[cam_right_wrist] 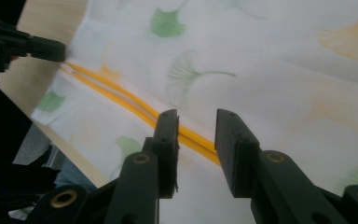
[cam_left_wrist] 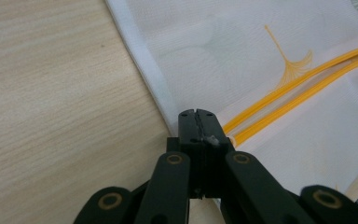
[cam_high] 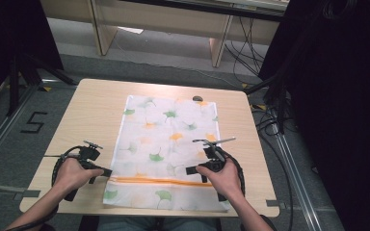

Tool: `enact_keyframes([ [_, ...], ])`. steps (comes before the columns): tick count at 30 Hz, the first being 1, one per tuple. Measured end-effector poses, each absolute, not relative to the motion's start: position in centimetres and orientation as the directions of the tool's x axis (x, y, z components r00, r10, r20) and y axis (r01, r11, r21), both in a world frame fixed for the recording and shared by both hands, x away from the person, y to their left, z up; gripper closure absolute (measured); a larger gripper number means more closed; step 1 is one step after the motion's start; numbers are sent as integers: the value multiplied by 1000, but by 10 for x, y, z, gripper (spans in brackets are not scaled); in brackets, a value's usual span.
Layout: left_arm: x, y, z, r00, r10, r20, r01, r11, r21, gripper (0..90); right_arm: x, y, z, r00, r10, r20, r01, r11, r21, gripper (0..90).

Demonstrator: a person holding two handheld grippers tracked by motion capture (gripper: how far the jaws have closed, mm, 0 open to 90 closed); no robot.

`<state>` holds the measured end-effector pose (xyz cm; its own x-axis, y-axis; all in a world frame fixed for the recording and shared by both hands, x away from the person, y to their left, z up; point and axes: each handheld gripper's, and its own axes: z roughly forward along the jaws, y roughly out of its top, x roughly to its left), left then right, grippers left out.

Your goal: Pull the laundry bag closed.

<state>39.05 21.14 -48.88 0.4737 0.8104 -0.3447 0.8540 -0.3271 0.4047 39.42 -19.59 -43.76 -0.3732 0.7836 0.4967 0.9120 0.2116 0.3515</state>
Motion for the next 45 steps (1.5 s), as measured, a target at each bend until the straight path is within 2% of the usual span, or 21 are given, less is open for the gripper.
enact_keyframes([
  [11,390,213,-491,453,809,-375,871,-313,378,898,405,-110,-441,-463,707,534,885,336,322,706],
  [14,390,214,-491,444,810,-384,876,-304,374,898,406,-80,-443,-411,703,581,911,331,245,713],
  [19,390,216,-492,447,804,-392,878,-308,367,898,413,-47,-461,-482,675,559,875,398,274,727],
  [21,390,216,-493,444,805,-393,878,-306,368,898,412,-36,-465,-461,680,571,886,389,252,736],
  [25,389,216,-492,444,804,-395,881,-311,358,897,411,-17,-474,-493,654,574,867,427,258,742],
  [30,386,216,-488,448,798,-403,882,-320,346,897,410,-2,-489,-471,644,604,875,429,225,737],
  [31,384,214,-488,436,802,-408,888,-312,337,896,411,-1,-493,-494,607,622,862,437,258,736],
  [32,385,215,-489,448,796,-407,883,-322,342,895,410,3,-495,-500,636,588,861,436,260,735],
  [35,385,215,-489,451,795,-405,882,-329,337,895,411,9,-500,-517,625,585,851,450,271,732],
  [39,384,216,-494,448,811,-377,886,-347,307,897,410,18,-503,-488,643,590,869,424,256,726],
  [40,384,216,-495,450,809,-379,886,-351,303,895,411,18,-505,-509,630,586,857,434,277,727],
  [45,384,217,-491,455,799,-392,883,-348,316,895,408,21,-502,-456,652,606,884,410,225,727],
])
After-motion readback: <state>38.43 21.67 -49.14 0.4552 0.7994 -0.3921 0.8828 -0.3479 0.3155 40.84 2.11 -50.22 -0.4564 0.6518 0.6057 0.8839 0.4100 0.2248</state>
